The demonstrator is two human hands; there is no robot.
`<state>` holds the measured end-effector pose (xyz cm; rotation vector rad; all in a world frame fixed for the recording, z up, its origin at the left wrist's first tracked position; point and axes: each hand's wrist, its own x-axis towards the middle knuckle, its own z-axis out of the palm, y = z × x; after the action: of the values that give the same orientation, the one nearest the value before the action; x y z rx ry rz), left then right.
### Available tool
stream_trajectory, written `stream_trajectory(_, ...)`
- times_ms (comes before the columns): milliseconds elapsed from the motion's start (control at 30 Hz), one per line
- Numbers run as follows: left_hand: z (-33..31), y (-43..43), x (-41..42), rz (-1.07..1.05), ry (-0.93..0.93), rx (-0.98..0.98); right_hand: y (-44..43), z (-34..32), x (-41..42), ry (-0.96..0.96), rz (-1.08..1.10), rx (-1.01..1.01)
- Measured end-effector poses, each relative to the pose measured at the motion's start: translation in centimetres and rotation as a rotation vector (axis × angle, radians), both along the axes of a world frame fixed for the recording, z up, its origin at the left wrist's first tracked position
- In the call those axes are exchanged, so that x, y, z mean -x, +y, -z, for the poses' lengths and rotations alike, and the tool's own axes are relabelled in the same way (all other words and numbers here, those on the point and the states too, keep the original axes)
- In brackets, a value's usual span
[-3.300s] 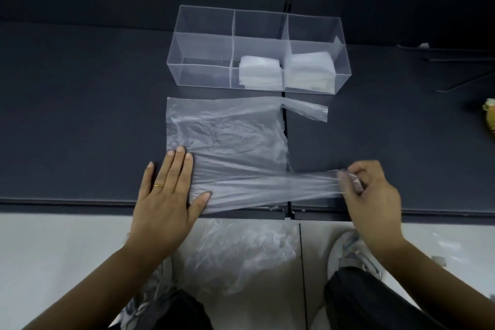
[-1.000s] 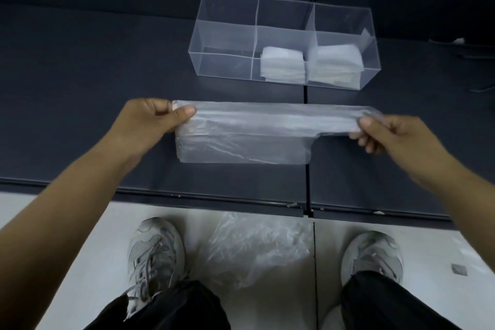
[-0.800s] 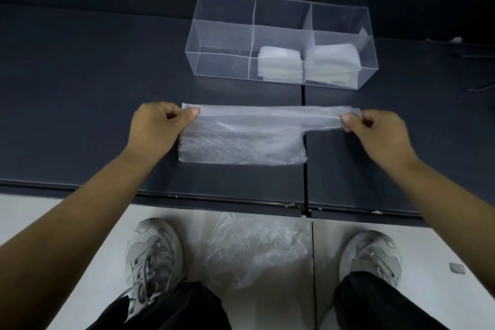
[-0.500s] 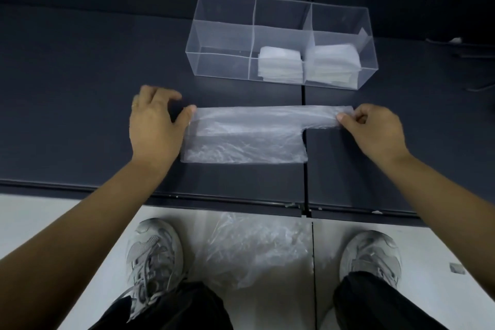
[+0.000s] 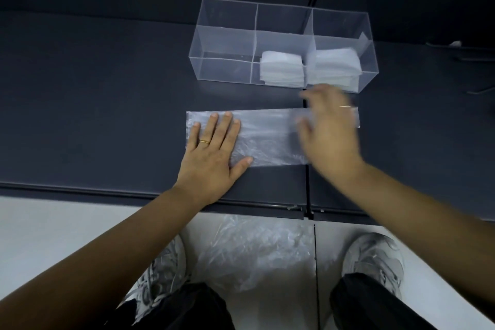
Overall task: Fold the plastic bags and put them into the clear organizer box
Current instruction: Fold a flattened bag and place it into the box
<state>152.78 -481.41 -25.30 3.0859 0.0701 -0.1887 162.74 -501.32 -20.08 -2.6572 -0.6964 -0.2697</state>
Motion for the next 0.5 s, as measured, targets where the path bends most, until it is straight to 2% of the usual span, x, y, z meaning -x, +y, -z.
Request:
stream_trajectory(67, -0.2, -0.1, 0.0, -0.001, 0.018, 0.002, 3.6, 0.7, 2.4, 0.159, -0.297, 0.026)
stream_trajectory(133, -0.3, 0.0, -0.1, 0.010, 0.026, 0.001, 5.5, 2.0, 3.6, 0.323, -0.401, 0.103)
stream_trajectory(267, -0.8, 0.1, 0.2, 0.018, 0.007, 0.049, 3.4, 4.4, 1.8, 0.264, -0.288, 0.350)
stream_trajectory(500, -1.0, 3.1, 1.2, -0.078, 0.015, 0.029, -2.9, 4.5, -0.7, 0.252, -0.143, 0.433)
